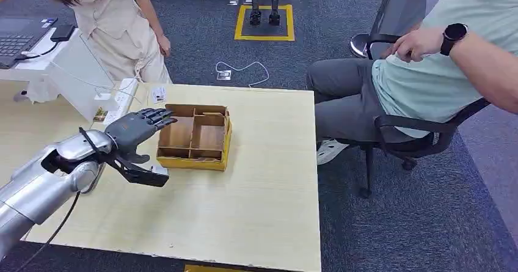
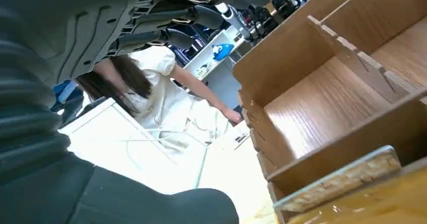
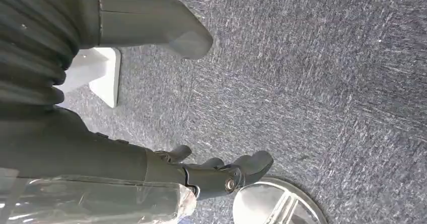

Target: Pass the card to the sensor for recognition and then transmit it.

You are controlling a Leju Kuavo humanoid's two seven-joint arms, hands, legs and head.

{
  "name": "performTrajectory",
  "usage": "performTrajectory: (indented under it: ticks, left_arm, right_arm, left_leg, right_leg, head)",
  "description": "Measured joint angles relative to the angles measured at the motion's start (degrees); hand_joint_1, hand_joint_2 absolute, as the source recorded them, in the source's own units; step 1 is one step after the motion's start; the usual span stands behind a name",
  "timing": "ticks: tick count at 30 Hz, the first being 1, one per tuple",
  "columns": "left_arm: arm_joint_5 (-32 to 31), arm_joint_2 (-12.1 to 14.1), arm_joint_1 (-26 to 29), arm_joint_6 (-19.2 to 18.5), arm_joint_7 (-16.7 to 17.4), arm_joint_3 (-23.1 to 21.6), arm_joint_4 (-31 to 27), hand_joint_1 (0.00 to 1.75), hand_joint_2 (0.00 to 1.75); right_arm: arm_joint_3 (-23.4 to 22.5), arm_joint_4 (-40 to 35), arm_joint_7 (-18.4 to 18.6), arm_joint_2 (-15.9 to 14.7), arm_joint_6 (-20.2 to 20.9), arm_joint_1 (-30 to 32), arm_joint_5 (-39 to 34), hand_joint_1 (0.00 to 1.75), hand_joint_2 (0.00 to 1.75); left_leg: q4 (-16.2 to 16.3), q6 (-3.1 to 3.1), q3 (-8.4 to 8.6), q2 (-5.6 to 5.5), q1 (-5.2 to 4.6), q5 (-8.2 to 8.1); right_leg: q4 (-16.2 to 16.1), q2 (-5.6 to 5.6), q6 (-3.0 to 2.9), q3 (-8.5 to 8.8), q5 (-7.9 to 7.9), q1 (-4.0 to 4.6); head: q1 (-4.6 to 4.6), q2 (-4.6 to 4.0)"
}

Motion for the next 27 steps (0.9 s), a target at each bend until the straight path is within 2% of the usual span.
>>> performTrajectory:
  ticks: [16,27]
  left_arm:
    - [2.4,0.3,1.1,0.1,-1.2,-2.3,0.0,0.0,1.75]
    - [2.3,-1.7,2.8,1.6,-1.0,-3.2,0.5,0.0,1.75]
  right_arm:
    - [-0.1,0.0,0.0,0.0,0.0,-0.1,0.6,0.0,1.75]
    - [-0.4,0.0,0.0,0.0,0.0,-0.3,1.0,0.0,1.75]
  left_leg:
    - [0.0,0.0,-0.01,-0.01,0.0,0.0]
    - [0.0,0.0,0.0,-0.02,0.0,0.0]
  right_leg:
    - [0.0,-0.01,0.0,-0.01,0.0,0.0]
    - [0.0,-0.03,0.0,-0.01,0.0,-0.01]
  head:
    - [0.0,0.0]
    - [0.0,0.0]
